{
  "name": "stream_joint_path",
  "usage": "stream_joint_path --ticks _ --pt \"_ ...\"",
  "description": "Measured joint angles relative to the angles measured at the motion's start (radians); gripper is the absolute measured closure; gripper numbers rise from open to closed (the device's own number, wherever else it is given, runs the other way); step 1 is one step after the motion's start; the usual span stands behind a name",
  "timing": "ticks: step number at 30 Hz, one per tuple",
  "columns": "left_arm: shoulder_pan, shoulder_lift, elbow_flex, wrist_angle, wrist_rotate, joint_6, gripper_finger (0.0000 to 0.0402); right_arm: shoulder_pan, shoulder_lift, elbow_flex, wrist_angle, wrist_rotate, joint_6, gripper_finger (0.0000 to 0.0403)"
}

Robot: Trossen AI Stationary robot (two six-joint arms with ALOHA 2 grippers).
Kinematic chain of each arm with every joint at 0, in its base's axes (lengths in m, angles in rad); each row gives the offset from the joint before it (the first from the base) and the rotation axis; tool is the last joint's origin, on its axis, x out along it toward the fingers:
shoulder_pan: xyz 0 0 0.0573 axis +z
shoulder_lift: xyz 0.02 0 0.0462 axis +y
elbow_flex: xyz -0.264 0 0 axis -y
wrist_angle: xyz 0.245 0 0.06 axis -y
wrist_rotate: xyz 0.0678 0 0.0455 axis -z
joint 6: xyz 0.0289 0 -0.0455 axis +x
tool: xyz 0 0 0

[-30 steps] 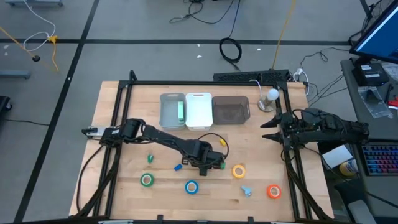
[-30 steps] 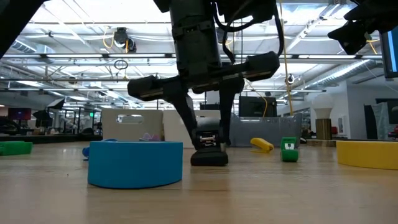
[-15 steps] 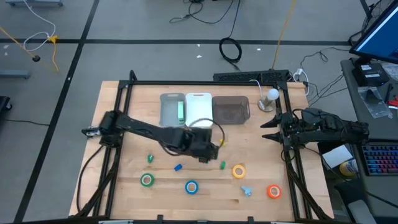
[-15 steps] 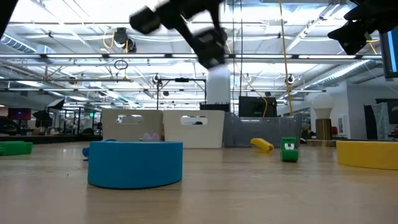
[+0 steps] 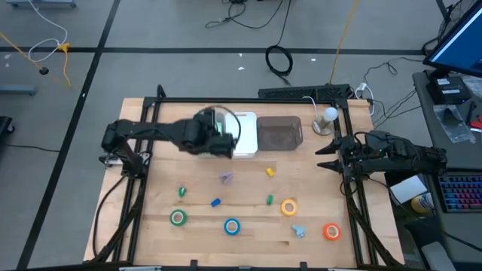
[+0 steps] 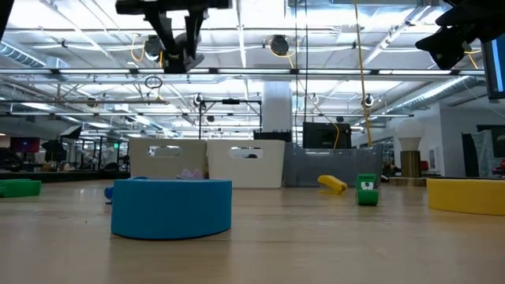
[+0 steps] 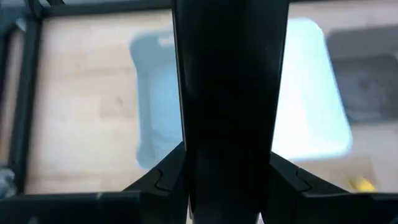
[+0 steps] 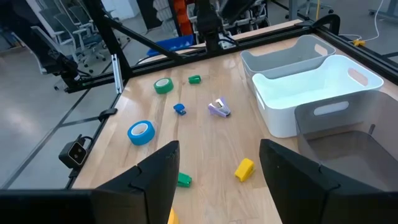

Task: Pick and place Stapler, Stapler remover, tape
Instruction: Put the black stapler into the gray bin

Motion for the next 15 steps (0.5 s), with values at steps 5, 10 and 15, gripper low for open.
stream_joint_path --ticks 5,10,15 --pt "0.132 0.012 -0.028 0.002 0.023 0.125 0.0265 0.000 0.000 0.000 0.000 0.000 0.000 0.0188" --pt "0.223 0.013 -0.125 0.030 0.074 0.170 0.0265 0.000 0.000 0.000 0.000 0.000 0.000 0.0188" --pt "0.295 0.012 -0.236 0.175 0.141 0.261 0.0265 0.000 0.000 0.000 0.001 0.000 0.000 0.0188"
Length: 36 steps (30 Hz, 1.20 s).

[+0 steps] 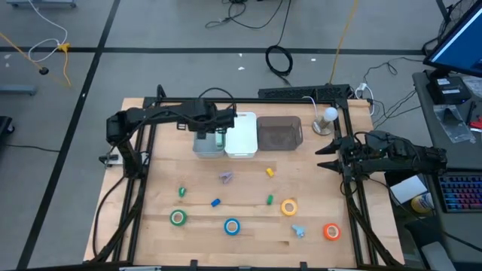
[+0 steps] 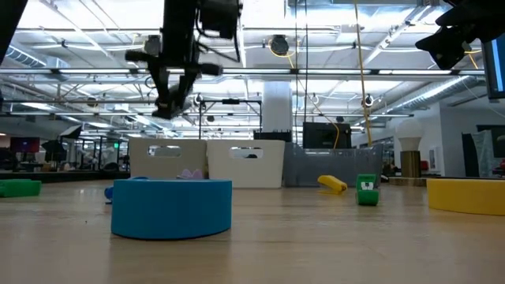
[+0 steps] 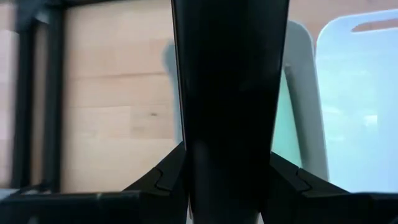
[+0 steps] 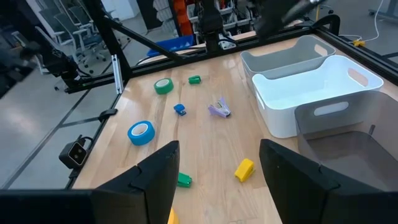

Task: Pick and place Stapler, Stapler remover, tape
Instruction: Put the black stapler into the gray bin

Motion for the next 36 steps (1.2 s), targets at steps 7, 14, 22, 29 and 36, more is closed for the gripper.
stream_joint_path --ticks 7,14,22,29,36 --pt "0.071 0.001 -0.128 0.190 0.068 0.094 0.0265 0.000 0.000 0.000 0.000 0.000 0.014 0.0188" --pt "0.092 0.001 -0.204 0.255 0.111 0.111 0.0265 0.000 0.000 0.000 0.000 0.000 0.037 0.0188" --pt "0.103 0.000 -0.259 0.374 0.143 0.124 0.0265 0.000 0.000 0.000 0.000 0.000 0.035 0.0188" --pt "0.106 0.000 -0.295 0.410 0.157 0.127 0.0265 0.000 0.000 0.000 0.000 0.000 0.034 0.0188" --pt "0.106 0.000 -0.317 0.464 0.185 0.123 0.0265 0.000 0.000 0.000 0.000 0.000 0.034 0.0188"
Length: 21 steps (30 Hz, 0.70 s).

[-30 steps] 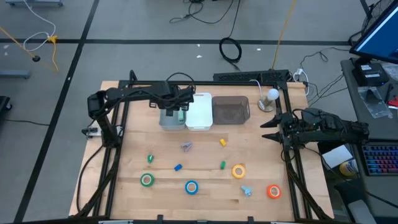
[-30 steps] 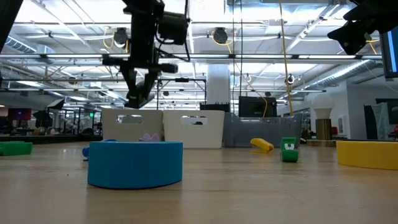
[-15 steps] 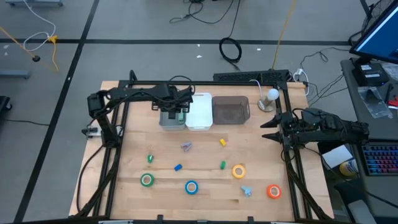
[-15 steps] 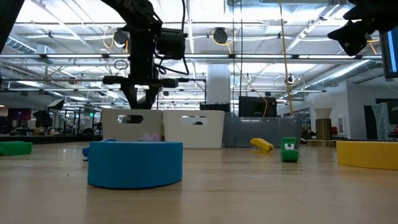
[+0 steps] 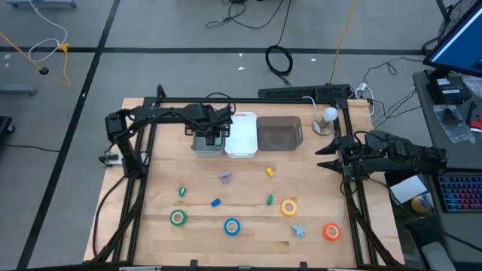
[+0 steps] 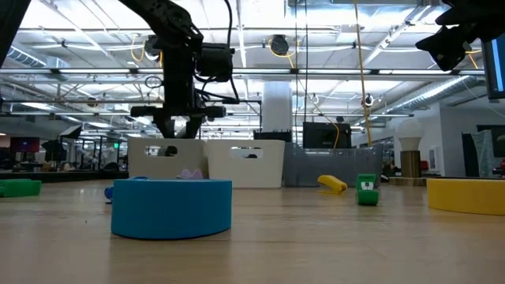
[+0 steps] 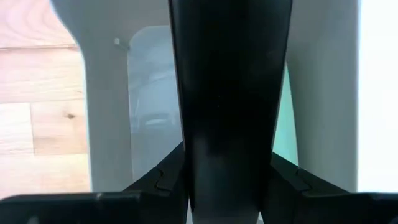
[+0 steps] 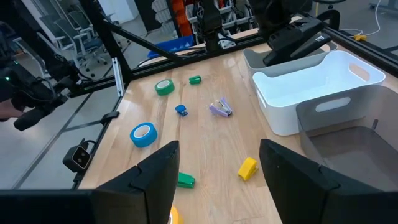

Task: Pick and place Stapler, Stapler remover, tape
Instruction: Put the black stapler into the gray bin

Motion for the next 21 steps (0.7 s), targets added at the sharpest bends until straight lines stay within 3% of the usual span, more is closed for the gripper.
stream_joint_path --ticks 21 --pt "-0.002 -0.001 -0.021 0.000 0.093 0.002 0.0265 0.000 0.000 0.000 0.000 0.000 0.000 0.0188"
